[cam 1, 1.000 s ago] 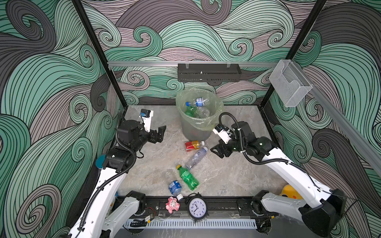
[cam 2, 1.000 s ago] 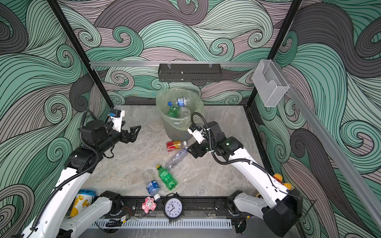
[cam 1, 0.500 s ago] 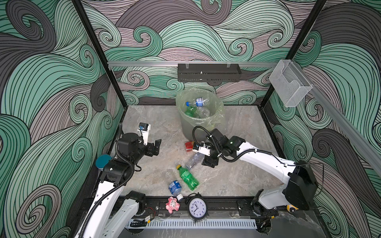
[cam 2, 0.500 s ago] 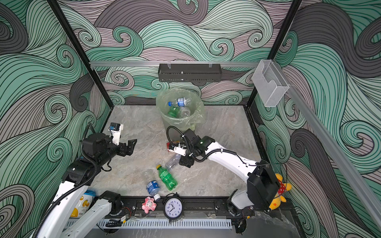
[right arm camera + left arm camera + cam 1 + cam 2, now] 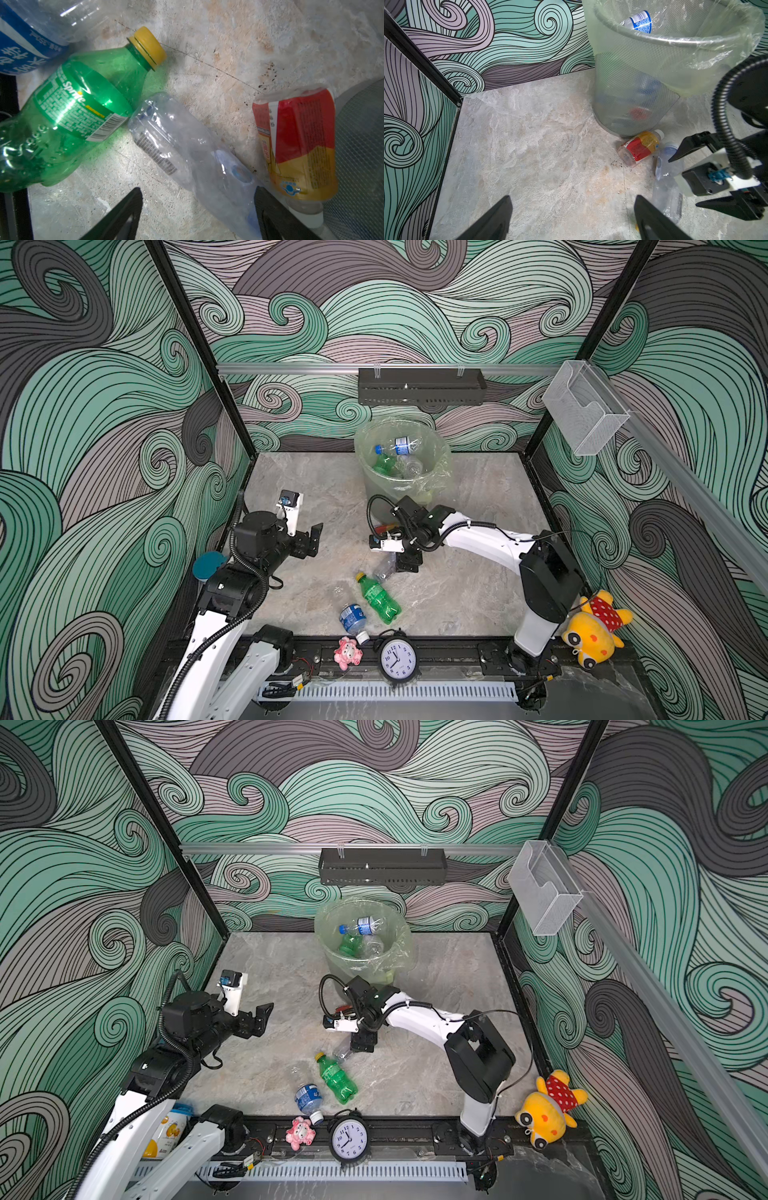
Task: Throw the plastic bottles in the bin
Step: Pick up the plastic bottle from the center of the table.
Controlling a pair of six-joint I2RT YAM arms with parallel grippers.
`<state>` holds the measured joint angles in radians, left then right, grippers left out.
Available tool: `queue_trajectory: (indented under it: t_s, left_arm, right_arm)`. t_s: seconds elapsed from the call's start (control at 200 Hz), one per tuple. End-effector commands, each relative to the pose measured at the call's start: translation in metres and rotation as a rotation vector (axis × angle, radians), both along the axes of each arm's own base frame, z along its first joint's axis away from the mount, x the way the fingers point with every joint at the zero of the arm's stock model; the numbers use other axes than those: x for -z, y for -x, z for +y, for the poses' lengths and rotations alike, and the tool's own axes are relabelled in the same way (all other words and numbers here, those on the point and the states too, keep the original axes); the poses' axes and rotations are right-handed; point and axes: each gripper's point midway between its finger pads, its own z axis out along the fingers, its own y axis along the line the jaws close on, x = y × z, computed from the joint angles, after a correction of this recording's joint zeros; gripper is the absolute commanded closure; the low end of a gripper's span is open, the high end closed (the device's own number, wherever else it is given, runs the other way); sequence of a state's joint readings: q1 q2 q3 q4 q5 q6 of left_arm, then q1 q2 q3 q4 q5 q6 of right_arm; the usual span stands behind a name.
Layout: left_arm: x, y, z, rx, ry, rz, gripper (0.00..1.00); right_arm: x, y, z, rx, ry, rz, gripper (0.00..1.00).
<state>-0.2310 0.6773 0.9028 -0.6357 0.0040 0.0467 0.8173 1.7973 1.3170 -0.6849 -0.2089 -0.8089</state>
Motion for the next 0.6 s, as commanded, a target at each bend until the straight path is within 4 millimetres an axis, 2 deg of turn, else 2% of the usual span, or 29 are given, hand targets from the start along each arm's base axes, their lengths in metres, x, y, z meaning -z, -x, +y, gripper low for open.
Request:
queue_trajectory:
  t_s: [0.0, 0.17, 0.385, 0.596]
  left_arm:
    - [0.003, 0.004, 0.004, -0.003, -0.022, 0.005, 0.07]
    - [0.004, 0.004, 0.003, -0.001, -0.022, 0.004, 0.07]
    - [0.003, 0.004, 0.004, 0.004, -0.04, 0.003, 0.07]
    - [0.005, 0.001, 0.006, -0.01, -0.047, 0.012, 0.07]
  right_arm:
    - [-0.001, 0.005, 0.004, -0.079, 0.018, 0.015, 0.14]
    - [0.016, 0.008, 0.006, -0.092, 0.03, 0.046, 0.14]
    - [0.036, -0.001, 0.002, -0.027, 0.073, 0.035, 0.14]
    - [0.045, -0.006, 0.0, 0.05, 0.075, 0.026, 0.18]
